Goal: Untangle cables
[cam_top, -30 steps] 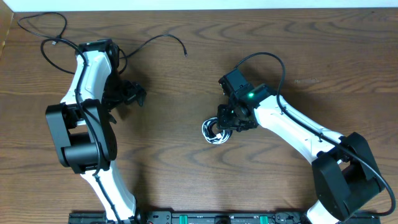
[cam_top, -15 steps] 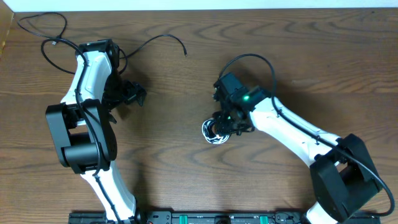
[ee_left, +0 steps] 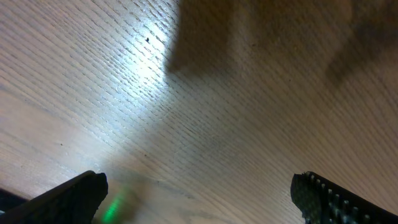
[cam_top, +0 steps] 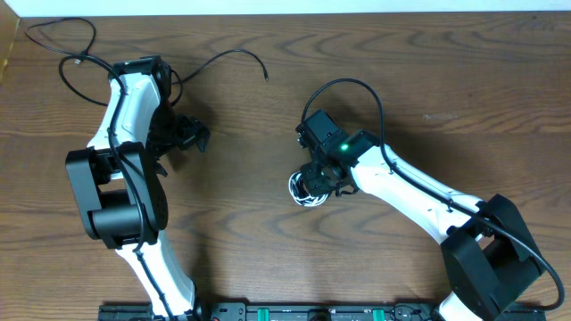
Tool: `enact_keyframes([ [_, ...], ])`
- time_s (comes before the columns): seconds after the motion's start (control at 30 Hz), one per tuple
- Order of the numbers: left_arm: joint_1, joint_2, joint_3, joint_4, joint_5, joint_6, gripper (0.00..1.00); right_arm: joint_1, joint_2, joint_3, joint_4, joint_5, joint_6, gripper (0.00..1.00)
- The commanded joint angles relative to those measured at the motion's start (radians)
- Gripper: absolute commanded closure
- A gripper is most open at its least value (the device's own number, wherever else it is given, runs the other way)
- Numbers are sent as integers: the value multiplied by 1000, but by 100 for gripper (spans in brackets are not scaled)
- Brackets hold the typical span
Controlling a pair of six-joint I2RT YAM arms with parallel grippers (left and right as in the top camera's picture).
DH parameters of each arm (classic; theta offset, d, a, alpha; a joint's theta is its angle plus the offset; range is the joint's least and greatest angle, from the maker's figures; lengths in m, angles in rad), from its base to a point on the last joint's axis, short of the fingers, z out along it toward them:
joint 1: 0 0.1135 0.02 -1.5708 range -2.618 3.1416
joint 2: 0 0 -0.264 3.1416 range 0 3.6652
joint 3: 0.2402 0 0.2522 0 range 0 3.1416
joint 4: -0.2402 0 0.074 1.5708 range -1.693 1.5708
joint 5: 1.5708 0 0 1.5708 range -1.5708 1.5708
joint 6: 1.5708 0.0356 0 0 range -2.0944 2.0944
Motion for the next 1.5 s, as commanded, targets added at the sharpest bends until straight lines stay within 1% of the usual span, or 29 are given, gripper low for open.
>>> enact_keyframes([
  [0.0,-2,-3,-4,-3,-12,-16,1,7,-7,7,24,26,-11,69],
  [0.07,-2,-3,-4,-3,-12,-16,1,8,-7,3,40,21,-10,74],
  [0.13,-2,-3,-4,-3,-12,-16,1,8,-7,3,51,-2,-10,76],
  [0.4,-2,-3,-4,-3,-12,-16,1,13,21,2,62,11,-7,73],
  [0.47,-2,-3,-4,-3,-12,-16,1,17,42,2,62,9,-6,75],
  [0.53,-2,-3,-4,-3,-12,-16,1,17,56,2,61,-19,-7,82],
  [0.7,-2,-3,-4,5,-12,-16,1,17,57,3,66,-27,-7,92],
  [0.77,-2,-3,-4,5,-12,-16,1,17,57,3,71,-27,-7,99],
  [0.87,-2,-3,-4,3,-1,-15,1,6,46,14,63,-27,-6,99],
  [0.9,-2,-3,-4,-3,23,4,1,0,37,24,50,-28,0,99],
  [0.97,-2,-3,-4,1,121,106,1,-14,12,51,9,-28,22,99],
  [1.1,-10,-3,-4,2,438,386,1,-45,-71,142,-101,-47,69,99],
  [1.2,-31,-3,-4,-46,685,603,1,-59,-158,211,-140,-139,80,99],
  [1.27,-51,-3,-4,-96,804,721,1,-62,-210,222,-131,-153,87,99],
  [1.33,-78,-3,-4,-156,889,829,1,-63,-261,222,-129,-103,134,98],
  [1.37,-93,-3,-4,-180,912,869,1,-63,-284,222,-138,-50,181,98],
  [1.43,-124,-3,-4,-202,919,894,1,-63,-310,222,-156,0,280,98],
  [1.47,-138,-3,-4,-203,919,894,1,-62,-318,222,-154,-20,305,99],
])
